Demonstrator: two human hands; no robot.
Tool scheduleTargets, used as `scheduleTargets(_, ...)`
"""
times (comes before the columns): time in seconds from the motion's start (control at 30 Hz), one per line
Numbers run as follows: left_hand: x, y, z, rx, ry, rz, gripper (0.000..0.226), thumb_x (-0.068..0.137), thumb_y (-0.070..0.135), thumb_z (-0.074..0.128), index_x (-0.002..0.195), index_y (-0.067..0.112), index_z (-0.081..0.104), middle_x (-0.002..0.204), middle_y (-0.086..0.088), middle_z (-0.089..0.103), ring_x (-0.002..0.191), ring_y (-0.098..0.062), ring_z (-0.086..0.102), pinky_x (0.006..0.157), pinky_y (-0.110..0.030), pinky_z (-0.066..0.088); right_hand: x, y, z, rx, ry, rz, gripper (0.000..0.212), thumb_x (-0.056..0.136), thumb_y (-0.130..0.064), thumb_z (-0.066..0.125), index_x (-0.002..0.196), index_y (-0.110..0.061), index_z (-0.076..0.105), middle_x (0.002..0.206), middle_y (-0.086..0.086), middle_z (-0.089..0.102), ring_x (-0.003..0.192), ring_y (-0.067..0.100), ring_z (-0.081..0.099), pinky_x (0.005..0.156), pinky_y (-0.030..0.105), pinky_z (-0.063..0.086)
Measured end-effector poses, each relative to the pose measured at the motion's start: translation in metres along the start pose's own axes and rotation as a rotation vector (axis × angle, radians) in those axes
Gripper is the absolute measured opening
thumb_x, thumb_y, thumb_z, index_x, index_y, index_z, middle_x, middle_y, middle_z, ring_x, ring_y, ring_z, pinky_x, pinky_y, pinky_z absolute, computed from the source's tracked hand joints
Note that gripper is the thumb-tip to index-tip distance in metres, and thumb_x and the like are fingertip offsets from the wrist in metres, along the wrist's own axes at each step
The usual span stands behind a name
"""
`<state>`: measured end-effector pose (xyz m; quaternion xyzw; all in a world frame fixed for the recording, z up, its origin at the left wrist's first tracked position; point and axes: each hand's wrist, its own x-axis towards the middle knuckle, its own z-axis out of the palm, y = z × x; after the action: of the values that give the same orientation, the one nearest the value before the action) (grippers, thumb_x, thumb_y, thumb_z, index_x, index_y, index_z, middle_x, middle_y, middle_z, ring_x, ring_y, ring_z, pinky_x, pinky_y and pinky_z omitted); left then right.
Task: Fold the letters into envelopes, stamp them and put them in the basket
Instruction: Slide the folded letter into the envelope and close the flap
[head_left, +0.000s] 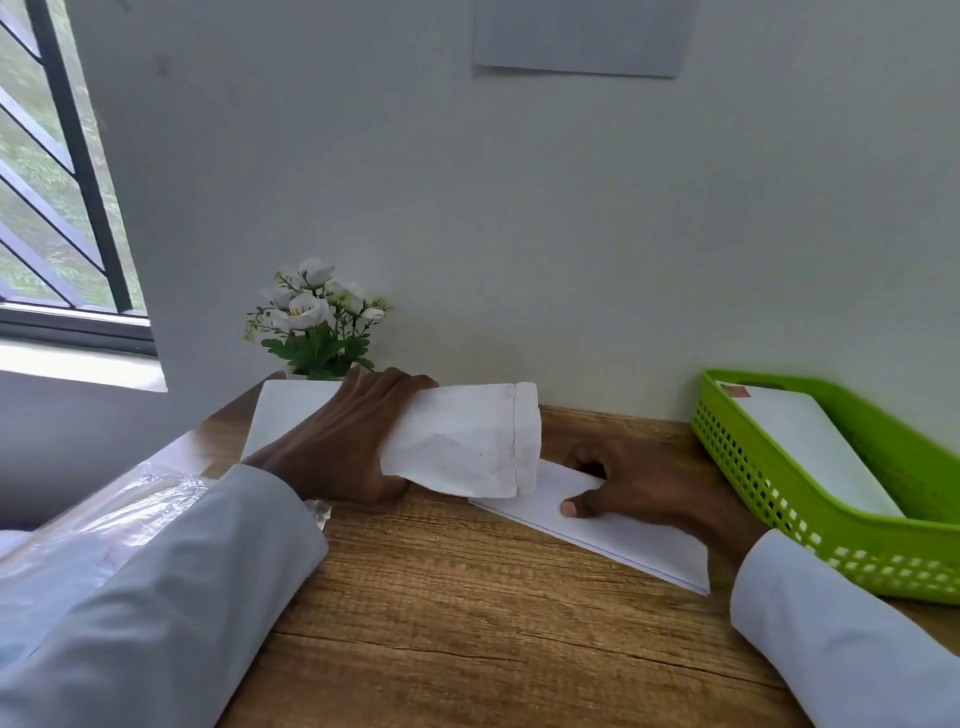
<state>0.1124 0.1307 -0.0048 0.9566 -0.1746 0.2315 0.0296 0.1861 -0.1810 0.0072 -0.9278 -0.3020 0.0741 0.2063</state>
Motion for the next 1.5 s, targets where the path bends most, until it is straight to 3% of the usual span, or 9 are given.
scheduleTargets(0.33, -0.002, -0.007, 0.004, 0.069, 0.031, -0.052, 0.100, 0.060, 0.056, 0.073, 0.142, 0.019, 0.029, 0.131, -0.002, 0.040, 0.117, -0.018, 0.035, 0.107, -0.037, 0.028, -0.020, 0.014, -0.065, 0.460, 0.154, 0.056, 0.013, 0.081, -0.014, 0.077, 0.094, -0.016, 0.077, 0.083, 0.001, 0.078, 0.065, 0.008, 0.071, 0.053, 0.017, 0.051)
scheduleTargets(0.47, -0.002, -0.003, 0.005, 0.033, 0.041, -0.026, 0.100, 0.060, 0.056, 0.074, 0.141, 0.020, 0.028, 0.130, -0.001, 0.039, 0.115, -0.017, 0.035, 0.107, -0.038, 0.030, -0.019, 0.007, -0.057, 0.427, 0.065, 0.044, 0.019, 0.082, -0.014, 0.076, 0.101, -0.013, 0.077, 0.089, 0.003, 0.079, 0.075, 0.015, 0.073, 0.062, 0.022, 0.056)
scheduleTargets(0.6, 0.004, 0.012, 0.005, 0.047, 0.062, 0.054, 0.099, 0.060, 0.060, 0.067, 0.141, 0.021, 0.026, 0.131, 0.000, 0.040, 0.120, -0.016, 0.034, 0.113, -0.055, 0.028, -0.014, -0.003, -0.043, 0.401, -0.002, 0.023, 0.022, 0.081, -0.014, 0.077, 0.103, -0.012, 0.077, 0.096, 0.006, 0.078, 0.090, 0.027, 0.073, 0.075, 0.033, 0.057)
scheduleTargets(0.83, 0.015, 0.039, 0.012, 0.157, 0.022, 0.191, 0.099, 0.063, 0.061, 0.062, 0.144, 0.020, 0.025, 0.136, -0.002, 0.044, 0.130, -0.021, 0.040, 0.119, -0.058, 0.012, -0.007, -0.025, -0.024, 0.235, 0.057, -0.052, 0.066, 0.082, -0.014, 0.074, 0.143, -0.017, 0.048, 0.136, -0.003, 0.059, 0.116, 0.008, 0.058, 0.091, 0.020, 0.045)
scheduleTargets(0.93, 0.013, 0.035, 0.011, 0.169, 0.034, 0.176, 0.100, 0.062, 0.061, 0.065, 0.144, 0.020, 0.024, 0.136, -0.003, 0.045, 0.129, -0.022, 0.042, 0.119, -0.056, 0.010, -0.011, -0.020, -0.038, 0.196, 0.005, -0.028, 0.081, 0.079, -0.021, 0.079, 0.148, -0.018, 0.037, 0.112, -0.007, 0.070, 0.097, 0.001, 0.063, 0.077, 0.014, 0.045)
scheduleTargets(1.07, 0.010, 0.027, 0.007, 0.157, 0.071, 0.149, 0.100, 0.060, 0.063, 0.062, 0.142, 0.019, 0.025, 0.134, -0.005, 0.047, 0.126, -0.025, 0.046, 0.116, -0.057, 0.015, -0.025, 0.001, -0.066, 0.153, -0.123, -0.005, 0.038, 0.076, -0.028, 0.083, 0.111, -0.015, 0.072, 0.088, 0.000, 0.078, 0.085, 0.018, 0.073, 0.073, 0.035, 0.055)
scheduleTargets(1.17, 0.010, 0.029, 0.007, 0.151, 0.074, 0.145, 0.101, 0.060, 0.062, 0.062, 0.143, 0.020, 0.025, 0.134, -0.003, 0.046, 0.126, -0.023, 0.044, 0.116, -0.056, 0.014, -0.026, 0.009, -0.067, 0.192, -0.143, 0.010, 0.016, 0.079, -0.023, 0.081, 0.087, -0.010, 0.077, 0.066, -0.003, 0.073, 0.066, 0.012, 0.067, 0.060, 0.030, 0.049)
scheduleTargets(1.37, 0.015, 0.040, 0.008, 0.124, 0.064, 0.169, 0.103, 0.060, 0.063, 0.063, 0.145, 0.021, 0.022, 0.136, -0.001, 0.043, 0.128, -0.020, 0.039, 0.118, -0.052, 0.009, -0.012, -0.004, -0.047, 0.319, 0.056, -0.054, 0.012, 0.080, -0.015, 0.078, 0.090, -0.009, 0.078, 0.083, 0.011, 0.077, 0.070, 0.012, 0.067, 0.066, 0.032, 0.052)
scheduleTargets(1.5, 0.013, 0.038, 0.006, 0.124, 0.090, 0.161, 0.104, 0.058, 0.062, 0.065, 0.144, 0.019, 0.026, 0.134, -0.001, 0.044, 0.124, -0.018, 0.037, 0.116, -0.053, 0.013, -0.020, 0.000, -0.059, 0.347, -0.013, -0.028, 0.022, 0.077, -0.025, 0.081, 0.096, -0.013, 0.076, 0.087, 0.008, 0.078, 0.075, 0.016, 0.070, 0.064, 0.030, 0.055)
